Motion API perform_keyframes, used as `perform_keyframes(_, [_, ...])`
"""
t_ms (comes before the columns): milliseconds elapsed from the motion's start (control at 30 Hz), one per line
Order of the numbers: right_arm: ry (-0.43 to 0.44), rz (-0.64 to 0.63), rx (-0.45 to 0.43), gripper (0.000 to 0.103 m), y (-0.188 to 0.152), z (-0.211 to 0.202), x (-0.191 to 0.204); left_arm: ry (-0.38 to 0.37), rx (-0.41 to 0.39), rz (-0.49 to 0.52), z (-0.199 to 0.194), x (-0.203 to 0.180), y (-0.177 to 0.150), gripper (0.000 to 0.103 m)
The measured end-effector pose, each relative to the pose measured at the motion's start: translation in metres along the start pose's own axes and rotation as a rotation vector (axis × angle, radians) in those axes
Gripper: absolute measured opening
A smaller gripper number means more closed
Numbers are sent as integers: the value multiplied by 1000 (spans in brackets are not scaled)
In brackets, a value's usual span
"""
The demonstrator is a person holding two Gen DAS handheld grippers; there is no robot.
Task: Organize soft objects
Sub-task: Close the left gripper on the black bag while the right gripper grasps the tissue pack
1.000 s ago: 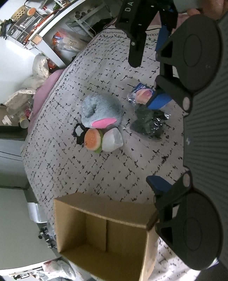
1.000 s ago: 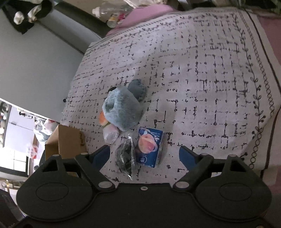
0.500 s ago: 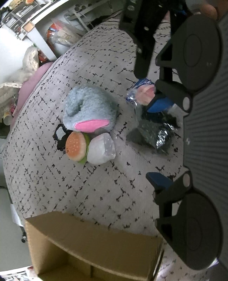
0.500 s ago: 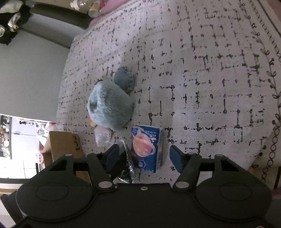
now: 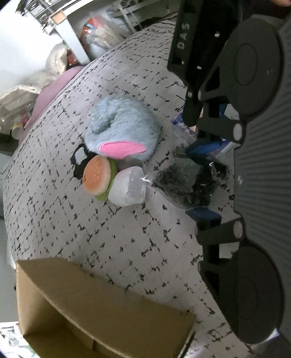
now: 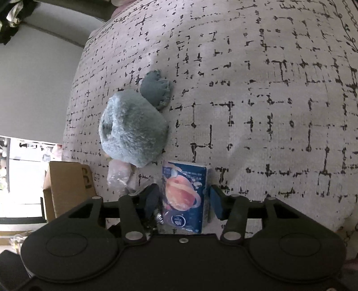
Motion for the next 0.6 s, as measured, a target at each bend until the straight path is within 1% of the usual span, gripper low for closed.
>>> perform_keyframes(133, [-15, -42, 1, 50, 0, 7, 7, 6, -33, -22, -10, 5, 2, 46])
perform_keyframes(233, [-33, -72, -8, 48, -1, 10, 10, 35, -52, -22, -16, 12, 2, 46])
perform_keyframes(267, [-38, -87, -14, 41, -1, 11, 12, 43, -55, -25, -18, 15, 2, 46])
perform_keyframes(300, [-38, -100, -14, 35, -2, 12, 14, 51, -58, -30, -19, 18, 2, 46])
perform_keyframes(400, [-27, -128, -21, 27, -5, 12, 18, 70, -70, -38, -26, 26, 1, 46])
perform_keyframes(500, [-28, -161, -63, 22, -3, 2, 24, 77, -84, -44, -35, 31, -1, 46])
perform_keyframes(600, [-1, -178, -93, 21, -4, -11, 29, 87, -100, -45, -45, 34, -2, 46])
Point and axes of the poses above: each gripper's, at about its wrist camera, not at the fingertips, and z roughly the way its jaws point, x to its left, y to its top, the point moved 8 cm from there along z, roughly the way its jaws point, and after that the axes turned 4 degrees about y, right-handed, at the moved point
